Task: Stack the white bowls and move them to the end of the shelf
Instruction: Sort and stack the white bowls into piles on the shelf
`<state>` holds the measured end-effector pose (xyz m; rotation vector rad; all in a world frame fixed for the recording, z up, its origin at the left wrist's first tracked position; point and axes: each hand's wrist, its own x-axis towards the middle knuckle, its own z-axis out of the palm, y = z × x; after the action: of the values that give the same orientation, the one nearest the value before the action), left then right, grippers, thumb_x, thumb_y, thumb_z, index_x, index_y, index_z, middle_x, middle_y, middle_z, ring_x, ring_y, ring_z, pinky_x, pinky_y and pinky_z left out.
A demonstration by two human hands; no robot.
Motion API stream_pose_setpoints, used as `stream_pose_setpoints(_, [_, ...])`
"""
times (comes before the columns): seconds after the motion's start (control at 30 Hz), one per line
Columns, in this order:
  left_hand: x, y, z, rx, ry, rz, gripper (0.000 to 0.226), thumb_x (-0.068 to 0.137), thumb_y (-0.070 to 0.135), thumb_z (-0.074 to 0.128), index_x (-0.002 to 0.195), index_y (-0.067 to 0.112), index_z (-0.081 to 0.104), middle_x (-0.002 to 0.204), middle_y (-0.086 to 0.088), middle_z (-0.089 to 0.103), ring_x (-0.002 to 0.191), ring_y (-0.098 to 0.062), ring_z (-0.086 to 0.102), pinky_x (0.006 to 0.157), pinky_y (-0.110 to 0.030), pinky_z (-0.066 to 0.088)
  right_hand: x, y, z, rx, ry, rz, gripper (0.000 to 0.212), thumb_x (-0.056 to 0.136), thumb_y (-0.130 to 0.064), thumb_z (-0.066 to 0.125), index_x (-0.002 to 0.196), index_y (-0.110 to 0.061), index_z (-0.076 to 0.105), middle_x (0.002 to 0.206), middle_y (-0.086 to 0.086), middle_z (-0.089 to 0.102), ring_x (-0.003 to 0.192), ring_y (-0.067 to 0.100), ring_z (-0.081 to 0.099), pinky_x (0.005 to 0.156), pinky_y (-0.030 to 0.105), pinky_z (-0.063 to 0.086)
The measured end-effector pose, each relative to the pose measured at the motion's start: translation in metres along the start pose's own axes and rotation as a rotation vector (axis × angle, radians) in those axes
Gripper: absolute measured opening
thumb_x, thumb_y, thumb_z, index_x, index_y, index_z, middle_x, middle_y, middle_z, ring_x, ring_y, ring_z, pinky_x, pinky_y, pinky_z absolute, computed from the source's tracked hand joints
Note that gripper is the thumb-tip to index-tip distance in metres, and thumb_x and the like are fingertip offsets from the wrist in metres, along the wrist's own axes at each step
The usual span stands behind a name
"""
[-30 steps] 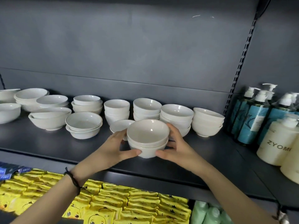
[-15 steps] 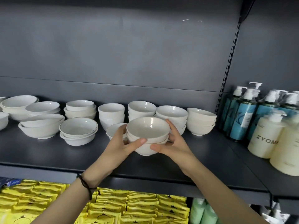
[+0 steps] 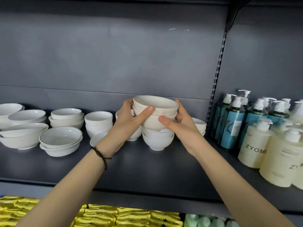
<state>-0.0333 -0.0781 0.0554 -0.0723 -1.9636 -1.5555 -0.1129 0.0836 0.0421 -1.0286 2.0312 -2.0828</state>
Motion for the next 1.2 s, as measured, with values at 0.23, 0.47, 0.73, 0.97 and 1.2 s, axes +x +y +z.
stream_pose_setpoints(0.23, [0.019, -0.009, 0.029, 0.038, 0.010, 0.008, 0.051, 0.088, 0.035, 0.067, 0.129, 0.018, 0.042, 0.109, 0.017, 0.051, 0.103, -0.004, 0.058, 0.075, -0.010, 0.052, 0.022, 0.011, -0.035, -0.030, 0.024, -0.021, 0.097, 0.078, -0.013, 0.079, 0.155, -0.025, 0.020, 0.139, -0.011, 0.053, 0.114, -0.005, 0.054, 0.085, 0.014, 0.051])
stream_pose_setpoints(0.47, [0.037, -0.012, 0.058, 0.033, -0.062, 0.030, 0.059, 0.079, 0.015, 0.079, 0.121, 0.029, 0.040, 0.109, 0.021, 0.054, 0.094, 0.007, 0.059, 0.067, -0.004, 0.047, 0.037, 0.015, -0.067, -0.002, 0.009, -0.044, 0.117, 0.064, -0.020, 0.091, 0.156, -0.027, 0.020, 0.147, -0.010, 0.048, 0.130, 0.006, 0.050, 0.102, 0.026, 0.046])
stream_pose_setpoints(0.73, [0.080, -0.015, 0.118, -0.128, -0.106, 0.018, 0.072, 0.073, 0.004, 0.082, 0.135, 0.017, 0.049, 0.120, 0.008, 0.062, 0.105, -0.004, 0.062, 0.075, -0.013, 0.053, 0.060, 0.015, -0.125, -0.003, 0.098, -0.081, 0.121, 0.054, -0.027, 0.088, 0.156, -0.028, 0.023, 0.149, -0.008, 0.046, 0.124, 0.002, 0.051, 0.093, 0.020, 0.050])
stream_pose_setpoints(0.97, [0.099, -0.040, 0.156, -0.165, -0.144, -0.053, 0.066, 0.071, -0.002, 0.083, 0.128, 0.015, 0.054, 0.119, 0.000, 0.067, 0.100, -0.003, 0.066, 0.078, -0.016, 0.054, 0.066, 0.044, -0.157, -0.042, 0.159, -0.068, 0.096, 0.078, -0.013, 0.079, 0.155, -0.026, 0.024, 0.147, -0.009, 0.046, 0.114, -0.005, 0.049, 0.088, 0.012, 0.046])
stream_pose_setpoints(1.2, [0.107, -0.053, 0.173, -0.168, -0.157, -0.137, 0.064, 0.068, -0.001, 0.085, 0.124, 0.010, 0.056, 0.111, -0.003, 0.072, 0.093, -0.003, 0.070, 0.074, -0.017, 0.056, 0.069, 0.065, -0.172, -0.055, 0.119, 0.009, 0.071, 0.083, -0.019, 0.075, 0.137, -0.048, 0.038, 0.123, -0.017, 0.058, 0.099, -0.016, 0.058, 0.075, 0.007, 0.050])
